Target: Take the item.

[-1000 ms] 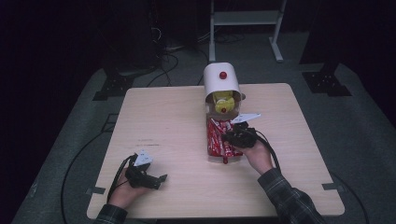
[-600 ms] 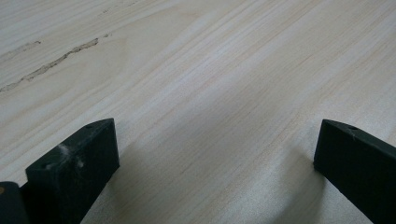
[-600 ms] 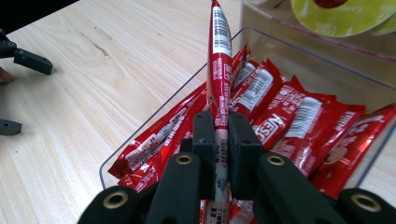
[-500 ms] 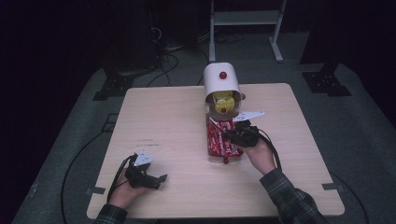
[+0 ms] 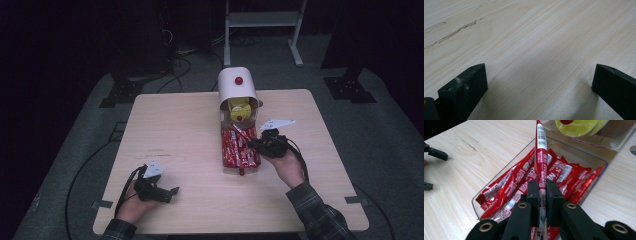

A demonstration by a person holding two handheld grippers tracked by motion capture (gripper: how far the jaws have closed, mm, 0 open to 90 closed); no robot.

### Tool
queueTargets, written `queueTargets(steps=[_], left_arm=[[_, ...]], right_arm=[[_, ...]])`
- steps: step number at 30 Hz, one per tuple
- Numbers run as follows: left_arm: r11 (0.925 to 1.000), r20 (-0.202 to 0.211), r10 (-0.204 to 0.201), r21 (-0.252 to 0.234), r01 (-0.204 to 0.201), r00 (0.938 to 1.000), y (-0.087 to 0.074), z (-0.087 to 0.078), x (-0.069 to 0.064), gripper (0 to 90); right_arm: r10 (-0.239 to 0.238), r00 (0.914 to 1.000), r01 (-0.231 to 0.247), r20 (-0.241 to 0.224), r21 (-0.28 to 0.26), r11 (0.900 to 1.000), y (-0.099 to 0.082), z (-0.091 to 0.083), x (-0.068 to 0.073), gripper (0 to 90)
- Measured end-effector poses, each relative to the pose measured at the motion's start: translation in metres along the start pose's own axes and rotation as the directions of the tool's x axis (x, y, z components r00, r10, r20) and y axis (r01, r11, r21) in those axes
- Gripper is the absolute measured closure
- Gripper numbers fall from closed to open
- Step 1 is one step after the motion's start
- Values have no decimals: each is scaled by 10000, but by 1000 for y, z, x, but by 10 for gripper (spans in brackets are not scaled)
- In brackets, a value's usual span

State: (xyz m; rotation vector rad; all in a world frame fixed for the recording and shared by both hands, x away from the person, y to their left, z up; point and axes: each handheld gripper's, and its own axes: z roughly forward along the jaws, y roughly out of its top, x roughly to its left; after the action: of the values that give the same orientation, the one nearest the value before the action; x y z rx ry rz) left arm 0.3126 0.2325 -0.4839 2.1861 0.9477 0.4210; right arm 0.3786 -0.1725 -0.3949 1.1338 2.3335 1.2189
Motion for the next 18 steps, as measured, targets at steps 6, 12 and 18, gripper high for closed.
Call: queueTargets(steps=[6, 12, 18], left_arm=[[10000, 10, 15, 24, -15, 10000, 0, 0, 0, 0], [10000, 17, -14, -7, 14, 10000, 0, 0, 0, 0], [10000, 13, 11, 11, -11, 10000, 0, 0, 0, 0]], right_arm=[[157, 9998, -158, 134, 22, 9999, -6, -10, -7, 824], [240, 9994, -239, 248, -52, 9997, -11, -18, -13, 824], [350, 9988, -348, 351, -67, 9994, -17, -24, -17, 824]])
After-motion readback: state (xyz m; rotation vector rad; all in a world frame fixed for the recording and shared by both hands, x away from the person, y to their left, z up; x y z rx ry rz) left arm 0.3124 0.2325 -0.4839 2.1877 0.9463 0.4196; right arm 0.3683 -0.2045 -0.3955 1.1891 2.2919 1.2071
